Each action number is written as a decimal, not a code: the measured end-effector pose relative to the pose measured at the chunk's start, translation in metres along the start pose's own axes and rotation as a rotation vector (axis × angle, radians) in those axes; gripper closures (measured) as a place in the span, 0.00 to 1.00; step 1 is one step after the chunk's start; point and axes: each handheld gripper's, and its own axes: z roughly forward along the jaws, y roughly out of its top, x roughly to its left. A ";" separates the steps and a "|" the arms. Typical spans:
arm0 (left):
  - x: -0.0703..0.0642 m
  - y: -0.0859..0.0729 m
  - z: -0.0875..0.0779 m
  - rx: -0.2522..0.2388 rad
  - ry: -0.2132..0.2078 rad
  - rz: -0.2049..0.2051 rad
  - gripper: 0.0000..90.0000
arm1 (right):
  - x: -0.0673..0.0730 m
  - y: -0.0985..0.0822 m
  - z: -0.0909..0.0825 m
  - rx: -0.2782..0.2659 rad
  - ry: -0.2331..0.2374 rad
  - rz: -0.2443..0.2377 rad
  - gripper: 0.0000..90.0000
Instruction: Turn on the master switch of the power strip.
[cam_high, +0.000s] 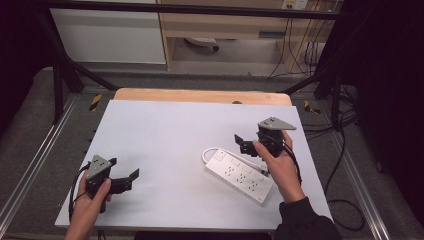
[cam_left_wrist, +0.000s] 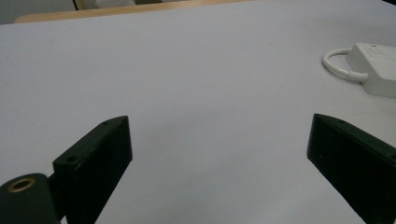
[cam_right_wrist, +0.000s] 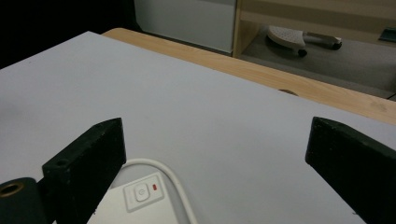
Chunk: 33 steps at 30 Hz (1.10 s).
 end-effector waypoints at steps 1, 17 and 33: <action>0.000 0.000 -0.001 -0.002 0.000 -0.001 0.07 | -0.004 -0.001 -0.003 -0.003 -0.004 0.007 0.06; 0.007 0.001 -0.006 -0.022 0.028 -0.009 0.07 | -0.069 -0.036 -0.040 -0.020 -0.118 0.081 0.08; 0.016 -0.001 -0.010 -0.029 0.047 -0.027 0.07 | -0.092 -0.091 -0.033 0.064 -0.161 0.095 0.08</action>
